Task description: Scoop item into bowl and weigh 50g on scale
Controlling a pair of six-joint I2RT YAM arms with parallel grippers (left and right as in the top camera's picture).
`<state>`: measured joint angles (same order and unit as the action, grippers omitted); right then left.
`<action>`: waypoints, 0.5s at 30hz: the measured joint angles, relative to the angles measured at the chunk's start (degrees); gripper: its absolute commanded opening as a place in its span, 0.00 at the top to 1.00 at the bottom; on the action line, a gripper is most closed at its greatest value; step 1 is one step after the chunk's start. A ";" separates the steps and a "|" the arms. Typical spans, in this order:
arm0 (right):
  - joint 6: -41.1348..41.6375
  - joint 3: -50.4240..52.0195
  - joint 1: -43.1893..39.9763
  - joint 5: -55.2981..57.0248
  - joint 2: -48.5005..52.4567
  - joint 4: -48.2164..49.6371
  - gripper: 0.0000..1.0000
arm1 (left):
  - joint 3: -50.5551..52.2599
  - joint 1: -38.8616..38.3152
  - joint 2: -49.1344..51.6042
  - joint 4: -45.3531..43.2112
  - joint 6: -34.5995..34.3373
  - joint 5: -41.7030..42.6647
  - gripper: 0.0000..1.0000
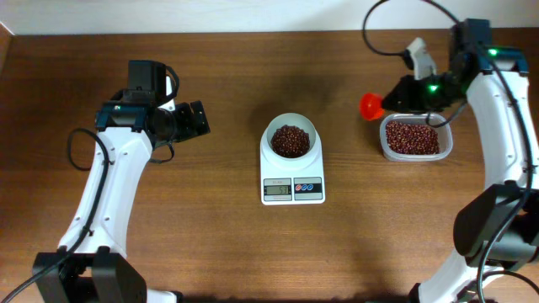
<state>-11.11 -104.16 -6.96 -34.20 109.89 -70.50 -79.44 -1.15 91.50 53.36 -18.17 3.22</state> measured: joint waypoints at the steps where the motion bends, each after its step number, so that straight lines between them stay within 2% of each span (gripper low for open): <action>1: 0.00 0.00 -0.52 0.00 0.00 -0.02 0.96 | 0.00 0.00 0.00 0.00 0.00 -0.02 0.01; 9: -0.57 0.00 0.74 -0.42 0.00 0.94 0.96 | 0.00 0.00 0.00 0.00 0.00 0.00 0.01; 15: -4.87 0.00 8.52 -2.14 0.00 0.68 0.96 | 0.00 0.00 0.00 0.00 0.00 0.00 0.01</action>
<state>-15.99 -104.16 1.56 -36.34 109.89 -69.82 -79.44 -1.15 91.50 53.36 -18.17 3.22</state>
